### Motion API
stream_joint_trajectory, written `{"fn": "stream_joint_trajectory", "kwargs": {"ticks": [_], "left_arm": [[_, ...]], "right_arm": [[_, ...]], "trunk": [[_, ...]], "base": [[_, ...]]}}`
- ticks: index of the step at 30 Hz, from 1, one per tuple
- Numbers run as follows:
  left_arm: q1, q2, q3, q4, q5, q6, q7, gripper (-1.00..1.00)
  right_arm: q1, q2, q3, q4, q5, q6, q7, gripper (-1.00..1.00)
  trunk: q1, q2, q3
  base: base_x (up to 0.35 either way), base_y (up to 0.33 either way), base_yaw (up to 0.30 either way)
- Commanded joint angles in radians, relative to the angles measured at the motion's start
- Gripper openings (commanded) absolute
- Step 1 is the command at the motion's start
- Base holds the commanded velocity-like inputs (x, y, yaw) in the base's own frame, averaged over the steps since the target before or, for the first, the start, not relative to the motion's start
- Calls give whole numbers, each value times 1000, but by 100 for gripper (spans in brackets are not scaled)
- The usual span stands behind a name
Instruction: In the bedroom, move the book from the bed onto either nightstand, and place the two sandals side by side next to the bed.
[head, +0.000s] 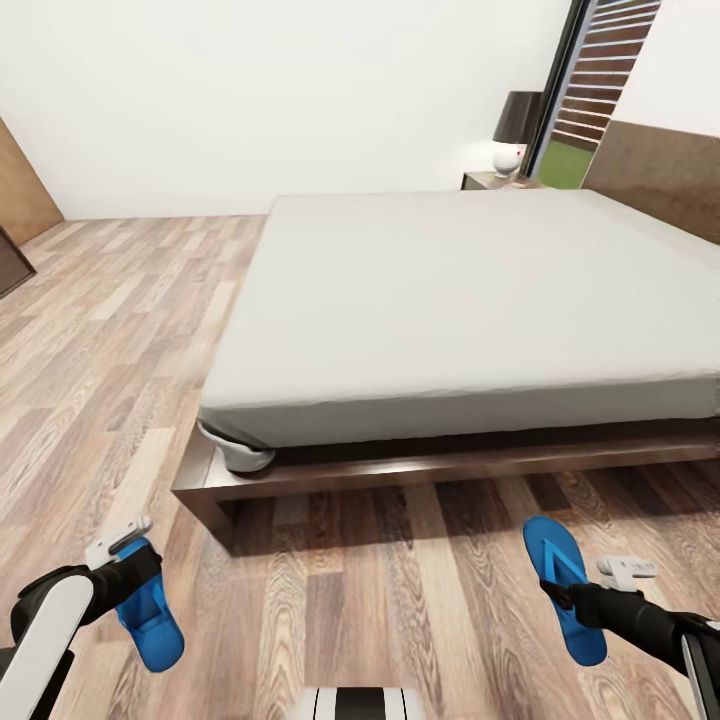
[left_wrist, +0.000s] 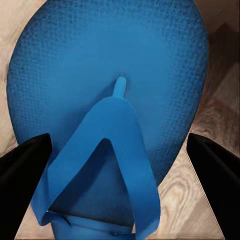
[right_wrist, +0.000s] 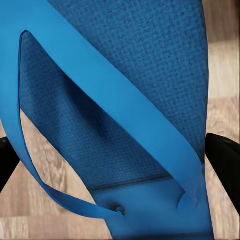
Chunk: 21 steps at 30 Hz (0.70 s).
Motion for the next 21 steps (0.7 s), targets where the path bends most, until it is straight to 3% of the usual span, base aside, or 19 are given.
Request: {"fn": "stream_joint_trajectory", "kwargs": {"ticks": [1, 21], "left_arm": [[-1, 0, 1, -2, 10, 2, 10, -100], [-2, 0, -2, 9, 10, 2, 10, -100]], "right_arm": [[-1, 0, -1, 0, 7, 3, 9, -100], [-1, 4, 1, 0, 18, 2, 8, -100]], "trunk": [[0, 0, -1], [0, 0, -1]], "base": [[0, -279, 0], [0, -279, 0]]}}
